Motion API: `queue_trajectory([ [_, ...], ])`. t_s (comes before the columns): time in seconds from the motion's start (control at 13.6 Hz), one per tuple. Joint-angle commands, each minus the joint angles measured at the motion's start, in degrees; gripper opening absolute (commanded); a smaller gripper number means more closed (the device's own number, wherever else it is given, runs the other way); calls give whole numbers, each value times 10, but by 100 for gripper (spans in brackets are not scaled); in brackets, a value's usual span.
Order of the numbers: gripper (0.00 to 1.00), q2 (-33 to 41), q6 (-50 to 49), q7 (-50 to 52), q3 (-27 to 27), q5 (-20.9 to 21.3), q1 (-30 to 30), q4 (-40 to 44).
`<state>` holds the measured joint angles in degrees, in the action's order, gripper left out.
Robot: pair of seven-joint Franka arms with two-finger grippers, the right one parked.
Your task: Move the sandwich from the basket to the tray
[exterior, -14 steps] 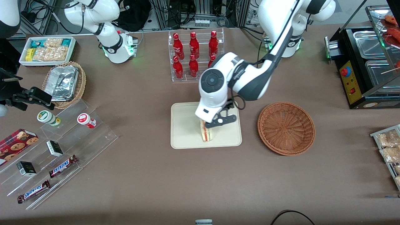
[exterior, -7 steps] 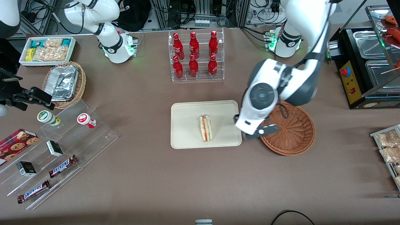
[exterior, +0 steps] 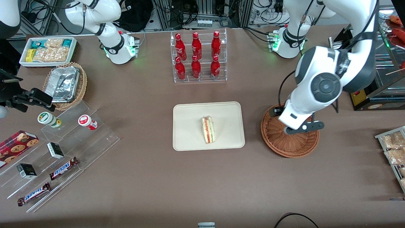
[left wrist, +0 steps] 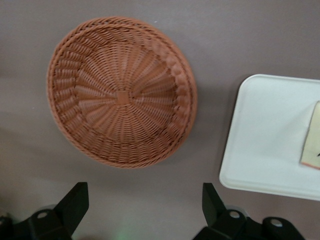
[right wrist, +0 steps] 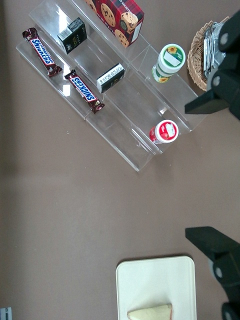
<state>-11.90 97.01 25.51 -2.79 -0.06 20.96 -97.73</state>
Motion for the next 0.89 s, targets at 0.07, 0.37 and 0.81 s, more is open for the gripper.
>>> queue_trajectory([
  [0.07, 100, 72, -19, -40, 19, 4, -50, -54],
  [0.37, 100, 112, -66, -99, 83, 4, -149, -51],
  [0.81, 100, 161, -122, -150, 153, 3, -267, -46],
])
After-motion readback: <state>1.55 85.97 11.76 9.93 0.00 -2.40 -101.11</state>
